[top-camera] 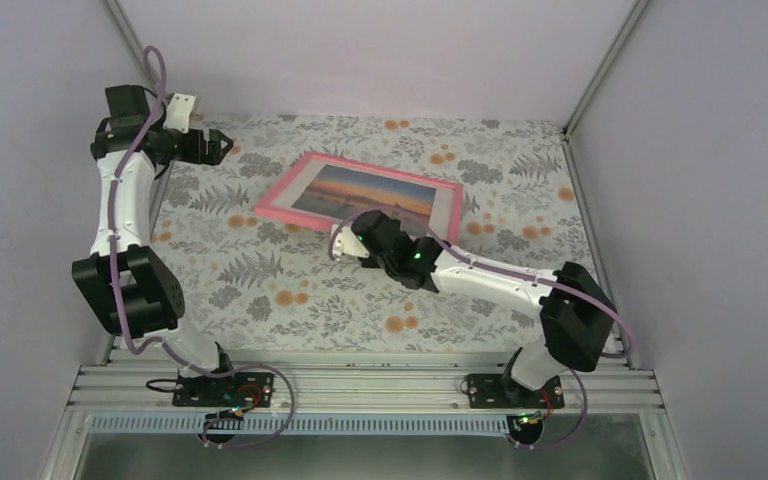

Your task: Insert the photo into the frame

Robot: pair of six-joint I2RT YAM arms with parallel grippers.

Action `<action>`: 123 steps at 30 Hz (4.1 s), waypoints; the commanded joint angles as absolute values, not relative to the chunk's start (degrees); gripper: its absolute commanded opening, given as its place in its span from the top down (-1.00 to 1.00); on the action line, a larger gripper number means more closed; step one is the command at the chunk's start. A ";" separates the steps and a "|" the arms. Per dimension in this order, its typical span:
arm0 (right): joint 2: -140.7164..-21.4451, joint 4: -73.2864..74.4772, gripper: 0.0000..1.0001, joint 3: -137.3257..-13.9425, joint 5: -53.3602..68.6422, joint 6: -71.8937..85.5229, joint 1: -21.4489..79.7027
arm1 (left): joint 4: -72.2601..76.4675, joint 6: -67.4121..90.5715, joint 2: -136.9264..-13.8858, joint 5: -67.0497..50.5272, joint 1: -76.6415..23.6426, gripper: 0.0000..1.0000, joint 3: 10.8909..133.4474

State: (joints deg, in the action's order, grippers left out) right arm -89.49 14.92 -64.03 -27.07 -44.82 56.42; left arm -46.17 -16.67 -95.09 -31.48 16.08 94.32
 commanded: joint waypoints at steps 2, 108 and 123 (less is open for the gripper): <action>-89.69 9.45 0.03 -59.62 -24.38 -39.04 59.09 | -44.88 -18.58 -92.81 -31.07 16.09 -1.00 92.68; -118.26 48.25 -0.19 -67.74 42.44 -14.54 -10.39 | -35.73 -28.83 -104.86 -33.39 2.02 -0.05 63.21; -119.23 43.19 -0.07 -62.49 42.45 -14.22 -6.85 | -35.56 -29.75 -105.56 -35.53 2.72 0.07 59.45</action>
